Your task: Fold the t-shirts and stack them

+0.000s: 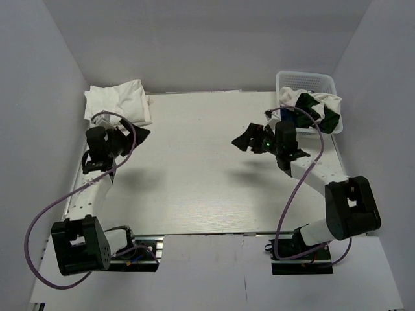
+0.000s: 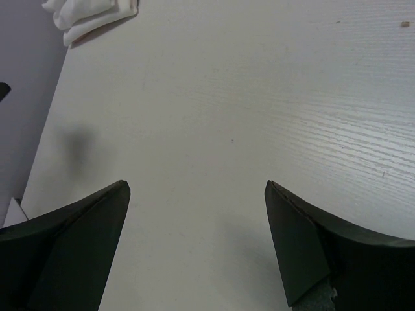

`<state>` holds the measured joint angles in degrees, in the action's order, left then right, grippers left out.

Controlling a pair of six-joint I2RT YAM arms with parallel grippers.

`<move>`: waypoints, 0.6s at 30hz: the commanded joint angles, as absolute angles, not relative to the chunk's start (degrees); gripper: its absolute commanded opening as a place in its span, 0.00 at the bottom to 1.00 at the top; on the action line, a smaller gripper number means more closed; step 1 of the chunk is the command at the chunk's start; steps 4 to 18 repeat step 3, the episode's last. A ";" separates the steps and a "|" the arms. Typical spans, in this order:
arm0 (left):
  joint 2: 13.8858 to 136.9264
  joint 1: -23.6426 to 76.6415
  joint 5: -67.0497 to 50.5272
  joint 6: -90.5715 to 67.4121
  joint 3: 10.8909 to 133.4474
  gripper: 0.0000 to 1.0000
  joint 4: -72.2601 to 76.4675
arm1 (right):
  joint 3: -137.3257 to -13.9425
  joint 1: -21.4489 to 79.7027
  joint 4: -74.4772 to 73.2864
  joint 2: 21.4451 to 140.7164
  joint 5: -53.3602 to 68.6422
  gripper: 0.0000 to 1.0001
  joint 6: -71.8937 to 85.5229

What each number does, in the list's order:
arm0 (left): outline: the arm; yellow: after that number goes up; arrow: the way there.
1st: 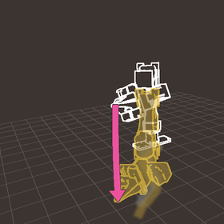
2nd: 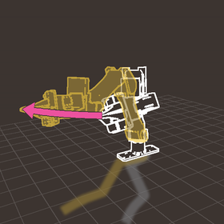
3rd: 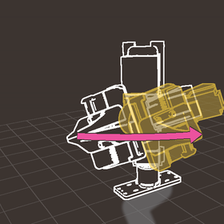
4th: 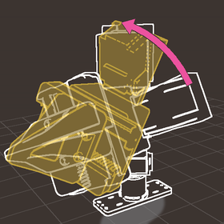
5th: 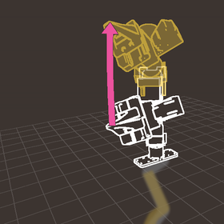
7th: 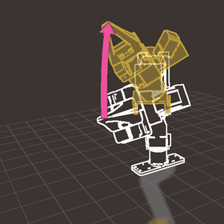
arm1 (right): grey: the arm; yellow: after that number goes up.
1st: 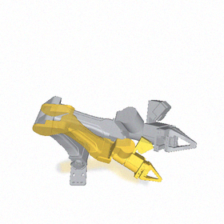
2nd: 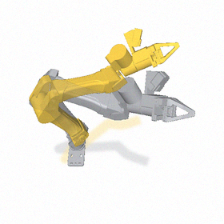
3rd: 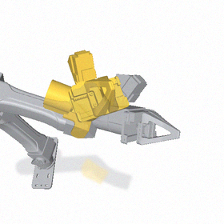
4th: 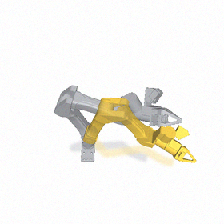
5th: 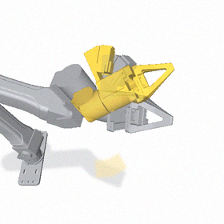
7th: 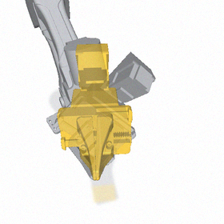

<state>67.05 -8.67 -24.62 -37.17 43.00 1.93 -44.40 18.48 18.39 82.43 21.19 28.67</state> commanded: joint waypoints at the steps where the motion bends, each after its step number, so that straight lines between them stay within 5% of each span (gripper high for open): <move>1: 61.09 -8.26 -25.06 -37.71 41.23 1.00 2.82 | -41.58 18.28 26.70 80.77 23.20 0.90 31.02; 18: 61.08 -7.73 -23.91 -36.57 41.22 1.00 1.68 | -41.05 18.28 29.17 80.86 23.55 0.90 31.72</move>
